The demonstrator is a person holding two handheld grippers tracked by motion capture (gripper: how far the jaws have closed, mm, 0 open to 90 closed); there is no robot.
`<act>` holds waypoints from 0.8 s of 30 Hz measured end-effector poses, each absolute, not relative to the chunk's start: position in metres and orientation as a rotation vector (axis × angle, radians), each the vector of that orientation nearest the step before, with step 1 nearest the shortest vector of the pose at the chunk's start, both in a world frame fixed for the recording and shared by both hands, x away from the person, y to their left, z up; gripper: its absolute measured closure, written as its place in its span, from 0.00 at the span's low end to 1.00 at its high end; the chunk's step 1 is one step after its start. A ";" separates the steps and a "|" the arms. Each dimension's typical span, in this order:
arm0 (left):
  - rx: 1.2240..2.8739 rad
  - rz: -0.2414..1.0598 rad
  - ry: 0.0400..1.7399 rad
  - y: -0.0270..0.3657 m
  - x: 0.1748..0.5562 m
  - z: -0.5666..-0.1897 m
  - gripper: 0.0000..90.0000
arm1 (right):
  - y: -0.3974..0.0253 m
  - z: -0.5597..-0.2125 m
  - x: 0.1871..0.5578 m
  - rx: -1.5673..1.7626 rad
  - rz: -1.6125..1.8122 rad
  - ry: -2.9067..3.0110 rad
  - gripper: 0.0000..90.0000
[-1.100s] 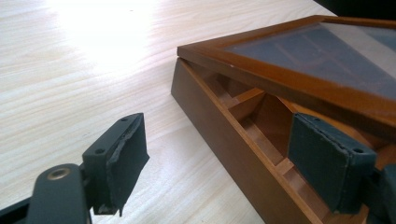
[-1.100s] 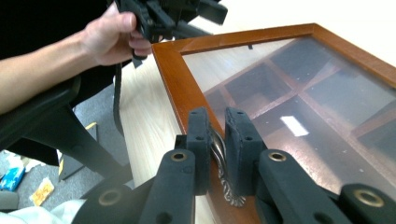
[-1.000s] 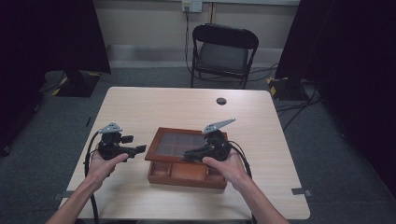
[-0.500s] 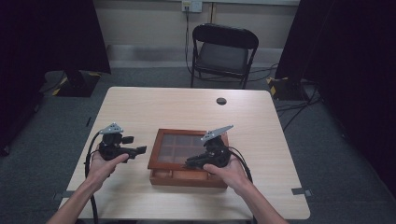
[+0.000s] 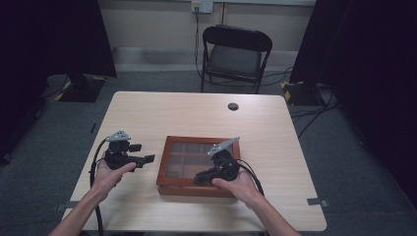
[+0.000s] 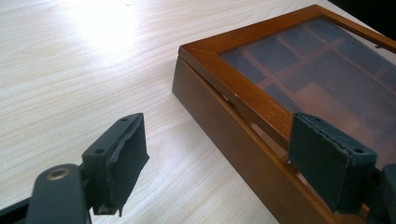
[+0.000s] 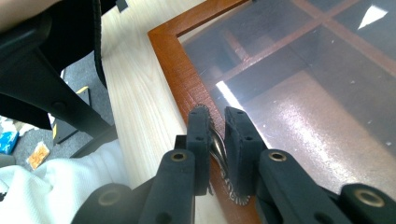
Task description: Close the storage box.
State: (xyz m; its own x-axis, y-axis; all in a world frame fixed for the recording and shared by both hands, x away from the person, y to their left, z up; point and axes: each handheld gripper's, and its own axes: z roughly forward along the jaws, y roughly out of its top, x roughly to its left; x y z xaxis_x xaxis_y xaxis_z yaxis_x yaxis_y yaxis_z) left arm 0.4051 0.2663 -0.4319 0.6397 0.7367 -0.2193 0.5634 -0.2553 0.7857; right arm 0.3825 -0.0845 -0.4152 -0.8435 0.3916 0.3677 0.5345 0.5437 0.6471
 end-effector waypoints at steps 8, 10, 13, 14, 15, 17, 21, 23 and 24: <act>1.948 0.234 1.005 0.265 0.405 -0.432 0.21 | -0.082 -0.425 0.382 -0.799 -1.136 -2.598 0.90; 1.959 0.237 1.008 0.265 0.405 -0.432 0.21 | -0.081 -0.428 0.383 -0.801 -1.123 -2.597 0.91; 1.963 0.237 1.010 0.264 0.405 -0.433 0.21 | -0.081 -0.432 0.384 -0.809 -1.116 -2.582 0.91; 1.967 0.235 1.013 0.263 0.405 -0.433 0.21 | -0.081 -0.432 0.384 -0.812 -1.117 -2.576 0.91; 1.969 0.237 1.014 0.263 0.405 -0.434 0.21 | -0.081 -0.432 0.384 -0.812 -1.118 -2.576 0.91; 1.973 0.234 1.012 0.263 0.406 -0.434 0.21 | -0.081 -0.432 0.384 -0.808 -1.121 -2.578 0.91; 1.980 0.231 1.012 0.262 0.406 -0.435 0.21 | -0.083 -0.433 0.384 -0.814 -1.135 -2.568 0.86; 1.978 0.229 1.015 0.262 0.406 -0.435 0.21 | -0.084 -0.433 0.384 -0.829 -1.157 -2.556 0.81; 1.980 0.230 1.018 0.263 0.406 -0.435 0.21 | -0.085 -0.431 0.385 -0.826 -1.181 -2.548 0.79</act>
State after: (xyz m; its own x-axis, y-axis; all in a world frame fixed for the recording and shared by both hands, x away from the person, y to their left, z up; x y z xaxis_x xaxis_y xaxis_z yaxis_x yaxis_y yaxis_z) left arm 0.4057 0.2627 -0.4351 0.6483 0.7319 -0.2099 0.5704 -0.2842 0.7706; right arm 0.3852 -0.0850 -0.4311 -0.8198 0.4000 0.4097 0.5712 0.5206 0.6346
